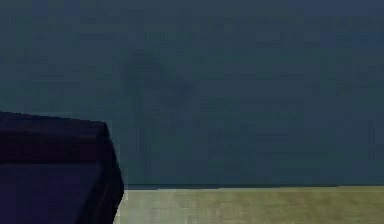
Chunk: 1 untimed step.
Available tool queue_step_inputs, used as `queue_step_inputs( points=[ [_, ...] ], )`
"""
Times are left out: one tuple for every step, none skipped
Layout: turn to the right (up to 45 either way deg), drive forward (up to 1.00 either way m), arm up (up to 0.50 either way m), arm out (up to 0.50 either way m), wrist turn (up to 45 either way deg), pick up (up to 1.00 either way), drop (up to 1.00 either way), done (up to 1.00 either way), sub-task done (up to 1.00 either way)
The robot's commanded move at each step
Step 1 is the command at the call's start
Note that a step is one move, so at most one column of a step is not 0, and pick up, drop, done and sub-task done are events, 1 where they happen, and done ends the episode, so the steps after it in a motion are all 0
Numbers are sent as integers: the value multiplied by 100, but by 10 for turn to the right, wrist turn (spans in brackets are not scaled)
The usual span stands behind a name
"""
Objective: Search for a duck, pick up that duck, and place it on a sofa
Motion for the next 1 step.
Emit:
queue_step_inputs(
  points=[
    [450, 0, 0, 0, 0, 0, 0, 0, 0]
  ],
)
